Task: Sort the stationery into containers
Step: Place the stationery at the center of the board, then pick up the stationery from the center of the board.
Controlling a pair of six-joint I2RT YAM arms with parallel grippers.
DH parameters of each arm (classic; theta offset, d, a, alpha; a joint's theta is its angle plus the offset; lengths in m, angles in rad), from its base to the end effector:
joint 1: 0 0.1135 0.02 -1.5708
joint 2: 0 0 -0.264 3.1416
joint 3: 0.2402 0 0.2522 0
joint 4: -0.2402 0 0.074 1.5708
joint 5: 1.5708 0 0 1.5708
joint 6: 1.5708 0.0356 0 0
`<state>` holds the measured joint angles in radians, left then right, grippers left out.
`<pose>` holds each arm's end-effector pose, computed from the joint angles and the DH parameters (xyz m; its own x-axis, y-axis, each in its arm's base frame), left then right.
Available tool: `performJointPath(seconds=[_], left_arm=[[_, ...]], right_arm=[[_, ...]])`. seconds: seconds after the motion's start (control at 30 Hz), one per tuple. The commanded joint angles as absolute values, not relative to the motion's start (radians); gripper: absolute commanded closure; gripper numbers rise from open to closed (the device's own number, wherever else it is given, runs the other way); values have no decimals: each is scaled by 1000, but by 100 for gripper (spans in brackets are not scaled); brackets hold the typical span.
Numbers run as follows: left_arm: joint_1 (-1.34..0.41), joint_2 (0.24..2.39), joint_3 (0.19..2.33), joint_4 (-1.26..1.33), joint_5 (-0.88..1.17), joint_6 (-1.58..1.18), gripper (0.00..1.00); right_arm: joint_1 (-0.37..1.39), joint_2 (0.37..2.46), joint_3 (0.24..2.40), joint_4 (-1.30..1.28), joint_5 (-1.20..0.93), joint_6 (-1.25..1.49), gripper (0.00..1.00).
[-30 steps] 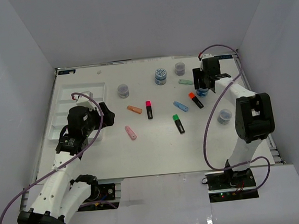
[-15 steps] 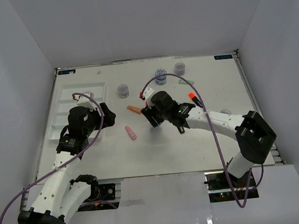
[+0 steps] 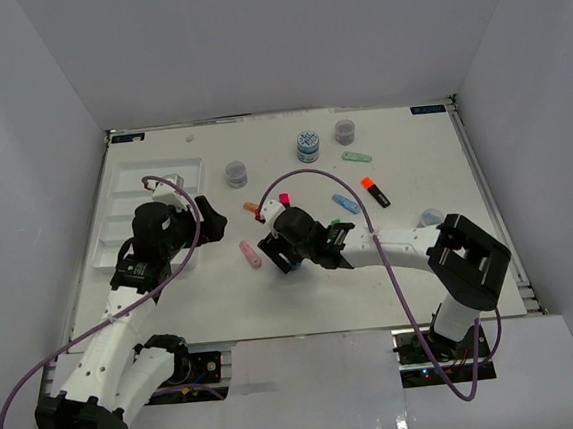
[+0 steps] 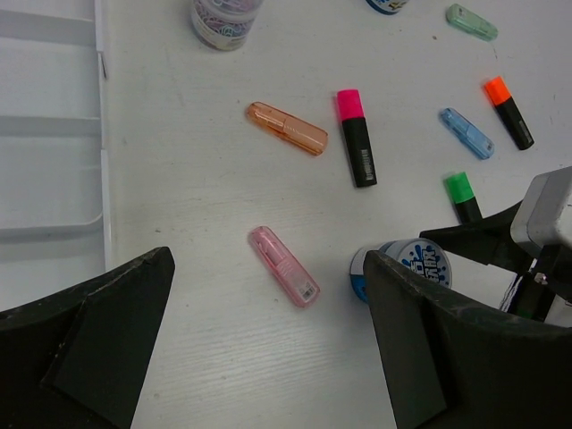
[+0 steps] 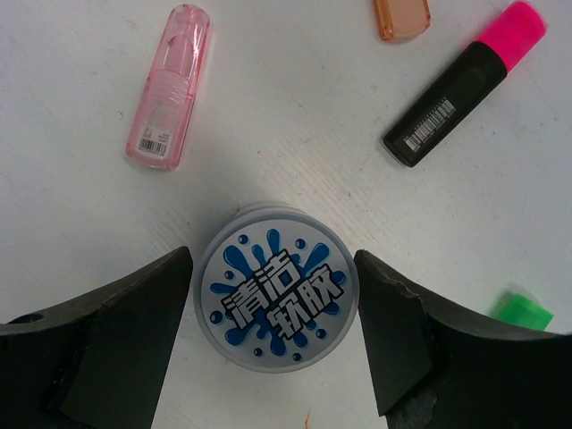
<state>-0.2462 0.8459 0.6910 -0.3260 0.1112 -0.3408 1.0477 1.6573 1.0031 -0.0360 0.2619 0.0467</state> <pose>0.1864 -0.0509 0.2820 -0.5357 -0.2079 -0.8184 0.1683 0.9235 -0.3447 0.1865 0.3049 0.2061 -0.3521 -0.5203 -0.7780 -0.7213 0.6805 -0.1287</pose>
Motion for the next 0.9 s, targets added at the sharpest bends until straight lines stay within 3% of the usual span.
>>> performJointPath(seconds=[0.0, 0.07, 0.13, 0.27, 0.5, 0.67, 0.87], left_arm=[[-250, 856, 696, -305, 158, -347, 2], [-253, 854, 712, -307, 161, -348, 2], [-259, 859, 733, -316, 166, -351, 2], [-285, 902, 773, -336, 199, -370, 2], [-547, 1031, 857, -339, 138, -426, 2], [-744, 1199, 916, -337, -67, -425, 2], [-853, 1377, 986, -350, -194, -471, 2]], right_arm=[[1058, 1608, 989, 2, 275, 64, 21], [1058, 1537, 971, 2, 293, 67, 3], [1058, 1447, 939, -30, 314, 71, 10], [1060, 1272, 885, -76, 380, 71, 10], [1055, 939, 717, -103, 640, 78, 10], [1052, 749, 589, -103, 712, 147, 10], [1052, 588, 470, -115, 753, 224, 10]])
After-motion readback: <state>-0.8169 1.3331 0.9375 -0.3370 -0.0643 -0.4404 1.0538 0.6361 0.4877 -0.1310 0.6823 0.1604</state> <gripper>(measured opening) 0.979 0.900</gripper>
